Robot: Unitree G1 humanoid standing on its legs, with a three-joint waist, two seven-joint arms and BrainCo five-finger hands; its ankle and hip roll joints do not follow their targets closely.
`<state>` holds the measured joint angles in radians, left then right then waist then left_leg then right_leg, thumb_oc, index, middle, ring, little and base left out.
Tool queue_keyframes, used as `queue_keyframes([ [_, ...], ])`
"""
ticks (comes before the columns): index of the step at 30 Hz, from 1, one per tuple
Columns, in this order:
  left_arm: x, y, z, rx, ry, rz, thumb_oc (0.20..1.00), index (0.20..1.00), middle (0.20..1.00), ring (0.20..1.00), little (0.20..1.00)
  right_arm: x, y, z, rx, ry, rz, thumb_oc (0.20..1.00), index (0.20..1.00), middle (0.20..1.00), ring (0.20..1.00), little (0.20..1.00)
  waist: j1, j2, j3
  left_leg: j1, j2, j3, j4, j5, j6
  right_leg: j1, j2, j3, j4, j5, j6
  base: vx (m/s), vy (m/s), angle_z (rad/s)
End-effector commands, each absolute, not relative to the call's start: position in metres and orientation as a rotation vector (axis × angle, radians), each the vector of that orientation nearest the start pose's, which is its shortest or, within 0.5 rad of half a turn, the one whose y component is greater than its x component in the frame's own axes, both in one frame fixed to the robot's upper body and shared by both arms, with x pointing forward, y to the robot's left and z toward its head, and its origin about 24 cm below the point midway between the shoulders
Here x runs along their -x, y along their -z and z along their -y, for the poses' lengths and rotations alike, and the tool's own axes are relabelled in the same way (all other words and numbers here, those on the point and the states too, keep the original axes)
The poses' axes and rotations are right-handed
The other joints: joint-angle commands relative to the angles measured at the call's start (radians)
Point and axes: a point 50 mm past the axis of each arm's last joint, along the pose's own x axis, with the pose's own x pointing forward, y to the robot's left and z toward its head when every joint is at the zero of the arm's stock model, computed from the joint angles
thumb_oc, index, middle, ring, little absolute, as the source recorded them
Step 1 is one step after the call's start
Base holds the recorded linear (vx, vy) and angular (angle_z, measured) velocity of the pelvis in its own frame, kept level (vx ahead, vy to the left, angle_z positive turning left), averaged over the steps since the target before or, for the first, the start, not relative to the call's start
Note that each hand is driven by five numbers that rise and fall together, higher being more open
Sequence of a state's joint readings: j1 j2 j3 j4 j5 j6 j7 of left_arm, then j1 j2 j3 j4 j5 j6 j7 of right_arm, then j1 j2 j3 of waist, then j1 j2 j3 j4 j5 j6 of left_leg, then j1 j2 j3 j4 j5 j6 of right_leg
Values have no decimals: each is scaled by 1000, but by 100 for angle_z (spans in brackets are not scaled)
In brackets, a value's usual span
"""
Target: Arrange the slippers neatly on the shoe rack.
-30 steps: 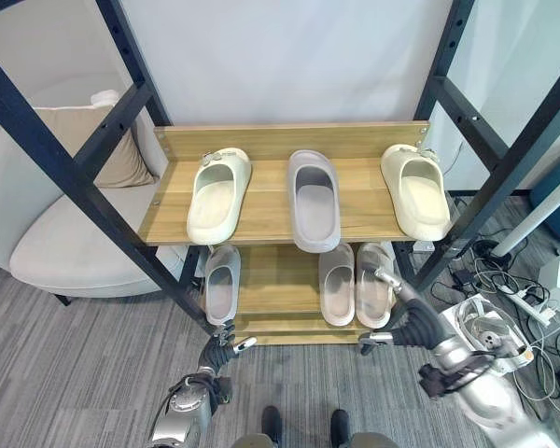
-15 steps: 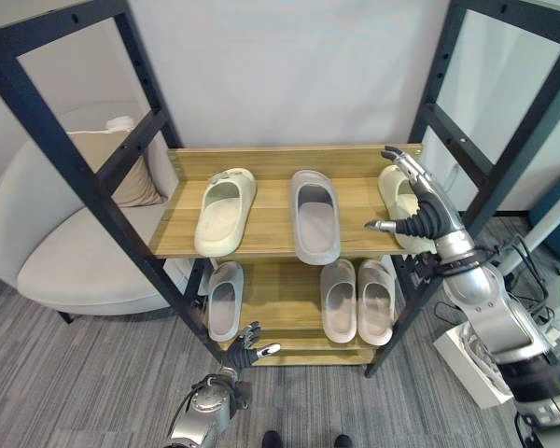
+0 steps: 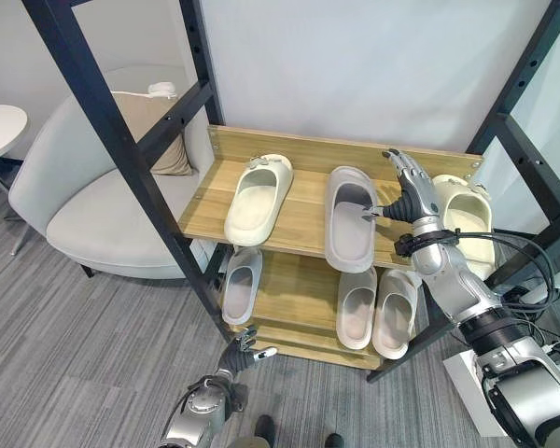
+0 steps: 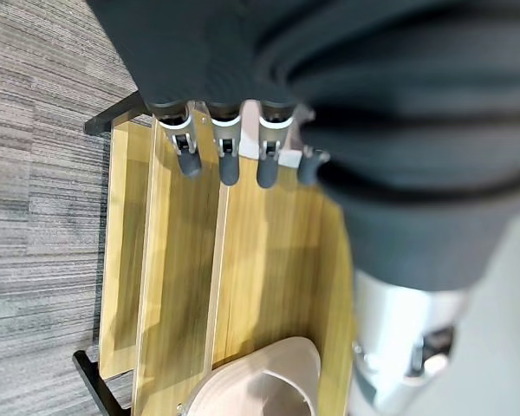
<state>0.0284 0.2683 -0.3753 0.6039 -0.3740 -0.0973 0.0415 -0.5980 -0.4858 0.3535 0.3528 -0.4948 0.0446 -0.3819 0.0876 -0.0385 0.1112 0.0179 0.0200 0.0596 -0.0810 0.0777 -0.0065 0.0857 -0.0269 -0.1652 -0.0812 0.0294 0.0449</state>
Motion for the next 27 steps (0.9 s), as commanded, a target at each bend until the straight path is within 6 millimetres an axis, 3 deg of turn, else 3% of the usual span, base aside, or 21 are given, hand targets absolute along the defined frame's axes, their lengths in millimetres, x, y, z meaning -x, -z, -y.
queue_keyframes([
  [1,-215,75,-164,-23,135,-491,1000,1000,1000,1000,1000,-361,-175,162,1119,213,517,1000,1000,1000,1000,1000,36,-54,9,54,8,-11,-3,-112,0,32,-102,35,10,-47,115,0,0,0],
  [3,-214,75,-164,-24,131,-496,1000,1000,1000,1000,1000,-365,-167,169,1162,249,459,1000,1000,1000,1000,1000,37,-56,5,59,4,-11,-4,-118,2,36,-105,37,4,-43,117,30,43,-1],
  [4,-214,76,-163,-24,129,-498,1000,1000,1000,1000,1000,-367,-162,173,1158,269,416,395,395,395,395,395,33,-54,1,65,2,-9,-6,-122,3,40,-106,40,1,-42,118,46,65,-2],
  [5,-213,76,-164,-24,124,-499,1000,1000,1000,1000,1000,-364,-157,179,1145,295,392,536,536,536,536,536,27,-52,-4,69,1,-7,-6,-126,4,40,-107,42,0,-40,119,32,53,-1],
  [6,-213,76,-164,-26,122,-500,1000,1000,1000,1000,1000,-362,-156,180,1131,302,390,498,498,498,498,498,23,-50,-7,72,0,-5,-6,-127,4,41,-107,43,0,-41,119,-14,32,1],
  [7,-213,76,-165,-27,120,-501,1000,1000,1000,1000,1000,-361,-156,181,1126,305,393,200,200,200,200,200,21,-50,-5,69,0,-4,-6,-118,5,37,-108,44,2,-34,118,0,0,0],
  [12,-210,78,-168,-37,104,-512,1000,1000,1000,1000,1000,-354,-161,183,1038,327,424,200,200,200,200,200,11,-46,-17,77,0,-1,-6,-122,4,43,-109,45,0,-35,116,14,-1,0],
  [24,-197,84,-170,-36,98,-550,1000,1000,1000,1000,1000,-342,-147,194,949,311,367,200,200,200,200,200,3,-38,-25,89,5,-6,-6,-132,-3,57,-106,32,-3,-47,111,3,-1,0],
  [26,-197,84,-171,-42,91,-552,1000,1000,1000,1000,1000,-339,-153,192,883,325,407,200,200,200,200,200,1,-37,-27,88,6,-7,-6,-130,-3,56,-106,31,-3,-47,111,0,0,0],
  [27,-199,84,-172,-49,77,-550,1000,1000,1000,1000,1000,-330,-169,185,771,338,501,200,200,200,200,200,-4,-36,-24,84,5,-6,-6,-119,-3,50,-106,32,-1,-40,109,0,0,0],
])
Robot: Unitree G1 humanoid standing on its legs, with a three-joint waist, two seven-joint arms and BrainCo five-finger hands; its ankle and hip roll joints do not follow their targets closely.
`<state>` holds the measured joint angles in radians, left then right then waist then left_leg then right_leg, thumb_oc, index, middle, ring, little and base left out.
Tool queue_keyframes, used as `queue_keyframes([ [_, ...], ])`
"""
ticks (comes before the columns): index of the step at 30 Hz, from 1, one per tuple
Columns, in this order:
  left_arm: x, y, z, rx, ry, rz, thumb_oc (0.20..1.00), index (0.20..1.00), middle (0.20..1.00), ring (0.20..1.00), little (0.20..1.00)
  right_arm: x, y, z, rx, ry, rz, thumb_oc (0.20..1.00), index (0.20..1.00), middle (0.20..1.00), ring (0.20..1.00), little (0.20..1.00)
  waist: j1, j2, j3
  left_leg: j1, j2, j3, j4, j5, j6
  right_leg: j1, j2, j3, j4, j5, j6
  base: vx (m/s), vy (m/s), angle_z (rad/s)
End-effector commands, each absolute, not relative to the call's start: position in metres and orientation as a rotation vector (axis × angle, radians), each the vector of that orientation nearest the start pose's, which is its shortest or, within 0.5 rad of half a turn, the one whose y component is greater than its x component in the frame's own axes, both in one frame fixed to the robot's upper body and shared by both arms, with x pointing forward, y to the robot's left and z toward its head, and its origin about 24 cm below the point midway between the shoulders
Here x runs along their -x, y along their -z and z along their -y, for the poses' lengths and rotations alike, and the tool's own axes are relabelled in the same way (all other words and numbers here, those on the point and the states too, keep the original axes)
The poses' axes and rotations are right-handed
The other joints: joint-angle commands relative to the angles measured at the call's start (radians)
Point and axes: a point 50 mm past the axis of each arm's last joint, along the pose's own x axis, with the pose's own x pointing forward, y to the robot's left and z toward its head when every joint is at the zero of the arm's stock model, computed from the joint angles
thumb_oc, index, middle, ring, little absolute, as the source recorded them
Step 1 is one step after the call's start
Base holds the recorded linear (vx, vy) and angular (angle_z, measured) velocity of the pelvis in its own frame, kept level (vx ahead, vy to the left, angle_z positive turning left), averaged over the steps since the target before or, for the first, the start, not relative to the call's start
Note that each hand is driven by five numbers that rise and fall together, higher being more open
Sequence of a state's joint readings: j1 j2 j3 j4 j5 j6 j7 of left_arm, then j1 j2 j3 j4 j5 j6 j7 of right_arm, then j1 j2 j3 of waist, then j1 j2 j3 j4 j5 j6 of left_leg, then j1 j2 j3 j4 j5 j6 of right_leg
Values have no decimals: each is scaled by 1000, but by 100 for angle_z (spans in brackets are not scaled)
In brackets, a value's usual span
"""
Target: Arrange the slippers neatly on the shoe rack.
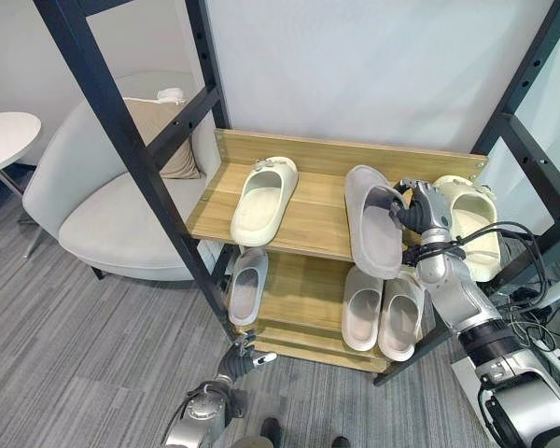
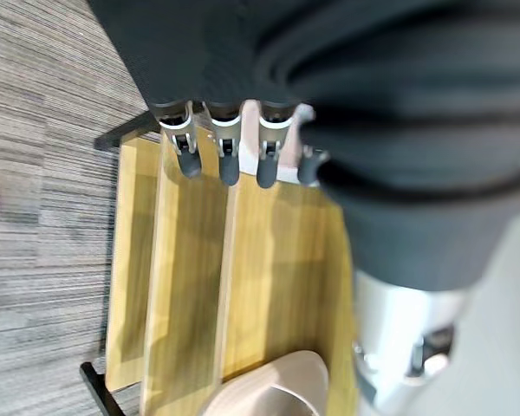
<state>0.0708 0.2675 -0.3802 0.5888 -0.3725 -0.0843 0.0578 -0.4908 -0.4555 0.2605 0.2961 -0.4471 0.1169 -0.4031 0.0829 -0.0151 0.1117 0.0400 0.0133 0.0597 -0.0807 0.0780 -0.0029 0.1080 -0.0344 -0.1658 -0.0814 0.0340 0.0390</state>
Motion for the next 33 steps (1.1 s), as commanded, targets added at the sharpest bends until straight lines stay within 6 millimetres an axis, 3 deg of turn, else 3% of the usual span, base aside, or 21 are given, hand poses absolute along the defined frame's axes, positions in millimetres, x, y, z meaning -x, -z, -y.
queue_keyframes([
  [1,-202,83,-175,-54,48,-549,1000,1000,1000,1000,1000,-311,-194,174,557,329,666,200,200,200,200,200,-9,-56,-23,59,13,-5,-7,-117,-8,24,-97,33,1,-44,114,-30,-10,2],
  [2,-201,83,-176,-55,49,-550,1000,1000,1000,1000,1000,-310,-194,175,556,329,663,200,200,200,200,200,-8,-57,-23,59,13,-5,-7,-117,-8,24,-97,32,1,-45,114,0,0,0],
  [4,-205,81,-179,-42,16,-542,1000,1000,1000,1000,1000,-282,-213,156,241,196,818,200,200,200,200,200,-20,-55,-19,56,13,-3,-7,-113,-9,18,-96,36,6,-46,113,0,0,0],
  [8,-202,80,-182,-13,12,-537,1000,1000,1000,1000,1000,-255,-219,124,12,-152,874,200,200,200,200,200,-28,-55,-16,55,15,4,-7,-111,-11,12,-97,43,14,-48,113,0,0,0],
  [12,-204,77,-182,-3,5,-517,1000,1000,1000,1000,1000,-237,-209,87,-46,-494,820,200,200,200,200,200,-32,-52,-3,55,19,7,-7,-116,-15,1,-98,46,35,-60,115,-19,-6,-7],
  [13,-211,73,-180,6,0,-490,1000,1000,1000,1000,1000,-237,-197,71,-26,-597,756,200,200,200,200,200,-31,-49,18,45,19,6,-7,-110,-14,-23,-99,47,61,-64,115,-73,0,1],
  [15,-217,68,-178,10,-9,-462,1000,1000,1000,1000,1000,-239,-192,64,-9,-630,732,200,200,200,200,200,-29,-47,37,33,20,4,-7,-105,-14,-49,-98,49,84,-69,115,-138,0,1],
  [16,-225,62,-177,12,-13,-427,1000,1000,1000,1000,1000,-241,-186,57,25,-649,711,200,200,200,200,200,-26,-45,65,15,20,0,3,-100,-12,-78,-99,51,114,-75,114,-398,-14,8],
  [17,-244,46,-172,21,-25,-340,1000,1000,1000,1000,1000,-251,-175,48,140,-645,676,200,200,200,200,200,-18,-44,135,-61,21,-14,75,-102,-9,-145,-104,52,179,-84,107,-340,-17,9],
  [18,-244,45,-172,21,-26,-337,1000,1000,1000,1000,1000,-251,-175,47,140,-645,679,200,200,200,200,200,-19,-45,133,-71,20,-15,84,-106,-8,-154,-105,52,186,-87,107,-376,-22,8],
  [20,-271,19,-162,24,-33,-214,1000,1000,1000,1000,1000,-272,-165,42,331,-536,661,200,200,200,200,200,-5,-41,219,-219,11,-45,220,-116,-8,-264,-115,45,289,-95,97,-343,-26,21],
  [21,-272,18,-162,23,-34,-211,1000,1000,1000,1000,1000,-272,-165,41,331,-535,664,200,200,200,200,200,-7,-42,215,-234,11,-47,232,-120,-8,-277,-117,44,297,-98,97,-320,-29,29],
  [23,-291,-6,-149,15,-9,-108,1000,1000,1000,1000,1000,-298,-159,46,532,-372,653,200,200,200,200,200,6,-27,243,-346,-4,-84,311,-125,-6,-356,-129,29,369,-111,90,-195,-10,41],
  [24,-291,-7,-149,14,-10,-106,1000,1000,1000,1000,1000,-298,-159,45,533,-371,655,200,200,200,200,200,4,-27,239,-357,-5,-87,318,-127,-6,-365,-130,28,375,-114,90,-192,14,61],
  [25,-303,-26,-138,8,20,-30,1000,1000,1000,1000,1000,-318,-162,54,646,-230,659,200,200,200,200,200,13,-13,255,-426,-17,-107,367,-133,-4,-420,-139,19,426,-133,88,-194,28,57],
  [26,-316,-51,-127,-13,58,67,1000,1000,1000,1000,1000,-347,-174,74,756,-10,649,200,200,200,200,200,29,1,267,-505,-22,-125,423,-142,-6,-491,-150,8,493,-157,83,-193,28,43],
  [29,-322,-63,-122,-31,74,113,1000,1000,1000,1000,1000,-363,-186,91,799,139,647,200,200,200,200,200,41,11,277,-553,-25,-133,468,-157,-7,-534,-157,1,544,-179,81,-70,21,29],
  [30,-325,-72,-117,-42,92,148,1000,1000,1000,1000,1000,-377,-202,108,828,271,638,200,200,200,200,200,52,19,286,-593,-28,-142,503,-165,-9,-570,-161,-4,583,-192,79,-49,30,20],
  [32,-326,-75,-117,-47,97,158,1000,1000,1000,1000,1000,-381,-209,114,844,318,637,200,200,200,200,200,57,21,288,-609,-30,-145,514,-170,-9,-588,-161,-4,597,-198,79,-20,19,19],
  [33,-327,-80,-114,-44,108,175,1000,1000,1000,1000,1000,-389,-226,127,880,405,640,200,200,200,200,200,67,24,295,-634,-33,-151,530,-175,-8,-612,-163,-6,614,-208,78,3,12,19],
])
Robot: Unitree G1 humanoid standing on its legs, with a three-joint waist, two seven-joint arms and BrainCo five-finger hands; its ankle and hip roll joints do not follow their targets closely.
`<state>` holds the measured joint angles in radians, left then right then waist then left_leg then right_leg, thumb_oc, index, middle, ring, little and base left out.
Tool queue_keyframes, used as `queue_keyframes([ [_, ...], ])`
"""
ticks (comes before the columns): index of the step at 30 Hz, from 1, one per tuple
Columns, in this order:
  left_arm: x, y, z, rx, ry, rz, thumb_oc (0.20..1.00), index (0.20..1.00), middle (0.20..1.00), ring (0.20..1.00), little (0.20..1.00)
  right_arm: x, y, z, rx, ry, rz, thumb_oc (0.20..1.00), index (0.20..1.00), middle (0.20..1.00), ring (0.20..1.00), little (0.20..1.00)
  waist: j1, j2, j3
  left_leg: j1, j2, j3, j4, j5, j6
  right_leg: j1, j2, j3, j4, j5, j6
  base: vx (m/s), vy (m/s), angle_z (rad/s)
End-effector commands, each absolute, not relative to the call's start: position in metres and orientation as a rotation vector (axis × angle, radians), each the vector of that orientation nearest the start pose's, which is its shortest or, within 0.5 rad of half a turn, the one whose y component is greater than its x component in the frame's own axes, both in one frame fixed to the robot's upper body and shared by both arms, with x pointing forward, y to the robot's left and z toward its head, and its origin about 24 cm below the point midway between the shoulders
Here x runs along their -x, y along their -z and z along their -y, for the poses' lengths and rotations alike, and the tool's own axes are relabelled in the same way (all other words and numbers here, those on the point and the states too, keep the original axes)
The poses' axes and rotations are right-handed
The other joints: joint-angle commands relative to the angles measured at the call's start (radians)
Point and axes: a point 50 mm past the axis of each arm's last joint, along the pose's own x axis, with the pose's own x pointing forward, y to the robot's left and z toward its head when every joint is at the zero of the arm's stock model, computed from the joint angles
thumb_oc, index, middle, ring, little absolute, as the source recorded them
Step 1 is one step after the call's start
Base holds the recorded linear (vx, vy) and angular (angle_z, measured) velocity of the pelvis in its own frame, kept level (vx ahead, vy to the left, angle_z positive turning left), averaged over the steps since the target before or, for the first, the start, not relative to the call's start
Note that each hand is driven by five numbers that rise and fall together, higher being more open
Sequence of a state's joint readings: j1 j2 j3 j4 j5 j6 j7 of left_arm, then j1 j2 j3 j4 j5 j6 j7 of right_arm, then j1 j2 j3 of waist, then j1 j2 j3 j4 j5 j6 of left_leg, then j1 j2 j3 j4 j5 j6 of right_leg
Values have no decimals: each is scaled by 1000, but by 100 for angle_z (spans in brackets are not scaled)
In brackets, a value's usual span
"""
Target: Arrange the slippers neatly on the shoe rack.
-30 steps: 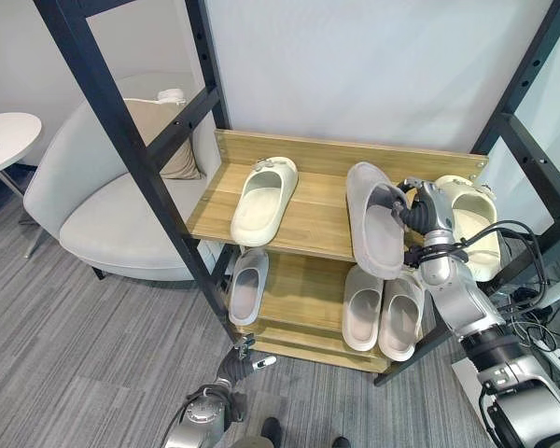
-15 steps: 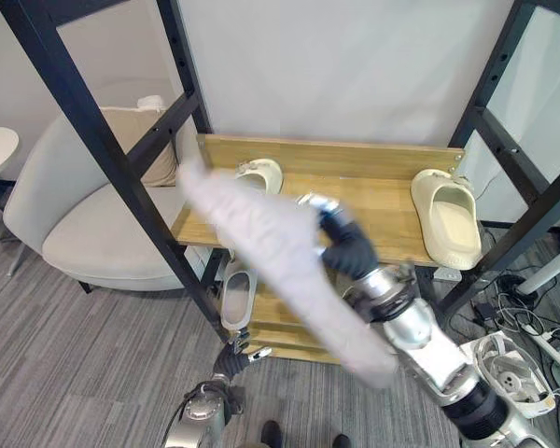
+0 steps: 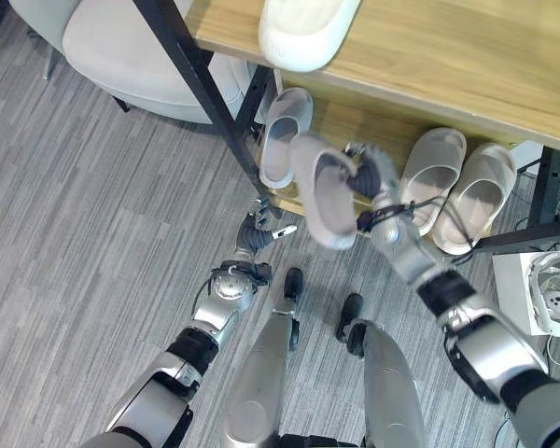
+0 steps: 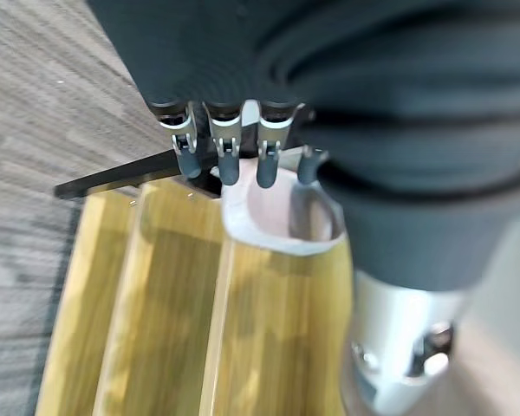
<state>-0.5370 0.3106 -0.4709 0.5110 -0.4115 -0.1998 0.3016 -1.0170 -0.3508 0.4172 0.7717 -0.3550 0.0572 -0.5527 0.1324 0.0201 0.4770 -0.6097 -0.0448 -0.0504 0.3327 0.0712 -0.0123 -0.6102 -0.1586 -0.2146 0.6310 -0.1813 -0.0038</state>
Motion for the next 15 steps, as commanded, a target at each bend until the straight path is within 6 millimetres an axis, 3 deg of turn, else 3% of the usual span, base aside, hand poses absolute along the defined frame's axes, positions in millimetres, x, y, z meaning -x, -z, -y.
queue_keyframes([
  [1,-328,-81,-114,-42,111,180,1000,1000,1000,1000,1000,-391,-231,131,887,434,637,200,200,200,200,200,21,-10,-70,6,25,-43,124,-170,2,99,-40,39,-93,5,120,4,22,15],
  [3,-329,-89,-112,-40,132,204,1000,1000,1000,1000,1000,-400,-259,150,931,538,634,200,200,200,200,200,33,-8,-59,-41,16,-53,146,-177,2,60,-44,32,-71,-7,117,-1,22,13],
  [5,-329,-93,-111,-38,141,216,1000,1000,1000,1000,1000,-402,-266,154,935,559,624,200,200,200,200,200,37,-7,-50,-57,13,-59,153,-178,3,42,-43,29,-59,-13,116,6,17,18],
  [8,-330,-96,-110,-41,146,227,1000,1000,1000,1000,1000,-404,-270,157,920,571,609,200,200,200,200,200,39,-6,-46,-77,9,-62,162,-181,4,25,-45,27,-51,-16,114,3,1,13],
  [15,-338,-124,-96,-26,154,313,1000,1000,1000,1000,1000,-414,-266,156,939,581,519,200,200,200,200,200,46,3,-26,-114,-11,-82,152,-174,5,-7,-51,5,-43,-25,114,1,-2,11],
])
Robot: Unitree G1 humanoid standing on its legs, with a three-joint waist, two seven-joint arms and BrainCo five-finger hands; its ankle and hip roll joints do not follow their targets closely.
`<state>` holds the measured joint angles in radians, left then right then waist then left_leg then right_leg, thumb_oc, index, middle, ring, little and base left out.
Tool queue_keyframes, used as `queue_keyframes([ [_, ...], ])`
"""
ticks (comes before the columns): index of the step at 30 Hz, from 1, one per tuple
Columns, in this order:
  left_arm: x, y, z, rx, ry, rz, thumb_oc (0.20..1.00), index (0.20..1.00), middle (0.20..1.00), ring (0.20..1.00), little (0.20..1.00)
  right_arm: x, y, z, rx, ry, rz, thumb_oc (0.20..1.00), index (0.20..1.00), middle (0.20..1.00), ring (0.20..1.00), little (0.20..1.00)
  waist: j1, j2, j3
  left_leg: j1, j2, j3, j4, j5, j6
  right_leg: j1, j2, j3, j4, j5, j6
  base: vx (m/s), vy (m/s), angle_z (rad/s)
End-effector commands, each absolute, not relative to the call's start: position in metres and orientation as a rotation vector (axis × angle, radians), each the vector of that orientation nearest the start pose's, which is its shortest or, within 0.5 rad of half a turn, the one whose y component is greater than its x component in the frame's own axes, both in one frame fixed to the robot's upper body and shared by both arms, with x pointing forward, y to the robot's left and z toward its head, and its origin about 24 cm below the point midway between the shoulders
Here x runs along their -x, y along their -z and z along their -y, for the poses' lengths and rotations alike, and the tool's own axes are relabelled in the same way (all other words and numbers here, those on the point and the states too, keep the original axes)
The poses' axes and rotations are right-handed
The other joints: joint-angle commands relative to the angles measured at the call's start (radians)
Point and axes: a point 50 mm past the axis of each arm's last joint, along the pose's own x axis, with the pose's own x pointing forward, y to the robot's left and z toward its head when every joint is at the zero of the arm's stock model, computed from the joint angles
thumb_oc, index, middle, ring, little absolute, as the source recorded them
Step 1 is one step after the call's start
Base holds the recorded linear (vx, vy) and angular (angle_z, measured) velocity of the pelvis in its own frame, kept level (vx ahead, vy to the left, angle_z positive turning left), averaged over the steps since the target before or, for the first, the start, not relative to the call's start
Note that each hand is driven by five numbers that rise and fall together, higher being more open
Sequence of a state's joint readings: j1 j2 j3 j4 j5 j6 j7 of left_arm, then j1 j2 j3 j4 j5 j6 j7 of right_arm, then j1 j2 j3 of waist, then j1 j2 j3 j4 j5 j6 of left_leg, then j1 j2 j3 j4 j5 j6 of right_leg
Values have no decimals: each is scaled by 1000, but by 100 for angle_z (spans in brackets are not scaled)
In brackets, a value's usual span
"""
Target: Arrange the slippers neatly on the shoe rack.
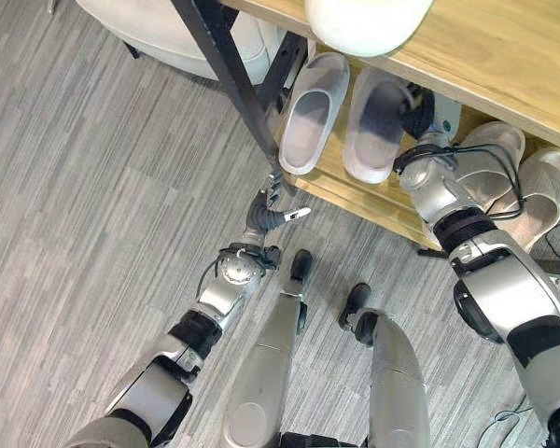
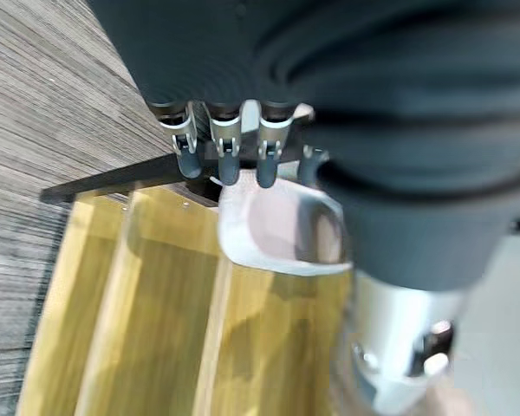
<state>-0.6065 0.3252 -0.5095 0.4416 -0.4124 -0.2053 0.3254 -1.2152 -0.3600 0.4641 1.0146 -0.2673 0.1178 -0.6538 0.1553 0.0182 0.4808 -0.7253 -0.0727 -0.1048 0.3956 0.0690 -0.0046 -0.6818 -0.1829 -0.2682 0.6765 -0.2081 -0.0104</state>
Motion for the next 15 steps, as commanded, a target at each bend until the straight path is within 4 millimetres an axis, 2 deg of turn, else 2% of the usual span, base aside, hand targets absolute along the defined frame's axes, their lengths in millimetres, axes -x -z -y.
queue_keyframes([
  [1,-338,-124,-96,-26,153,314,1000,1000,1000,1000,1000,-414,-265,155,950,579,517,200,200,200,200,200,23,6,-29,3,15,-29,87,-172,-2,64,-28,58,-89,1,121,0,0,0],
  [6,-338,-126,-98,-21,150,327,1000,1000,1000,1000,1000,-416,-264,159,994,596,487,200,200,200,200,200,21,12,-26,-9,5,-27,93,-174,0,53,-30,59,-83,-1,120,-2,6,0],
  [7,-338,-127,-97,-21,153,327,1000,1000,1000,1000,1000,-417,-267,159,1000,606,483,228,228,228,228,228,23,13,-26,-12,4,-28,96,-174,1,51,-31,59,-82,-1,121,-17,22,4],
  [8,-338,-128,-96,-21,159,330,1000,1000,1000,1000,1000,-418,-268,161,1020,613,465,1000,1000,1000,1000,1000,26,15,-28,-15,2,-29,99,-175,2,46,-32,60,-77,-2,120,72,2,7],
  [9,-338,-127,-97,-24,160,325,1000,1000,1000,1000,1000,-419,-268,162,1021,612,454,1000,1000,1000,1000,1000,26,11,-32,-4,0,-29,111,-210,1,56,-32,68,-66,-30,127,78,2,11],
  [15,-336,-119,-100,-28,160,291,1000,1000,1000,1000,1000,-420,-264,157,969,579,431,1000,1000,1000,1000,1000,21,-1,-38,-1,-4,-22,184,-253,11,73,-36,86,-21,-59,115,17,4,4],
])
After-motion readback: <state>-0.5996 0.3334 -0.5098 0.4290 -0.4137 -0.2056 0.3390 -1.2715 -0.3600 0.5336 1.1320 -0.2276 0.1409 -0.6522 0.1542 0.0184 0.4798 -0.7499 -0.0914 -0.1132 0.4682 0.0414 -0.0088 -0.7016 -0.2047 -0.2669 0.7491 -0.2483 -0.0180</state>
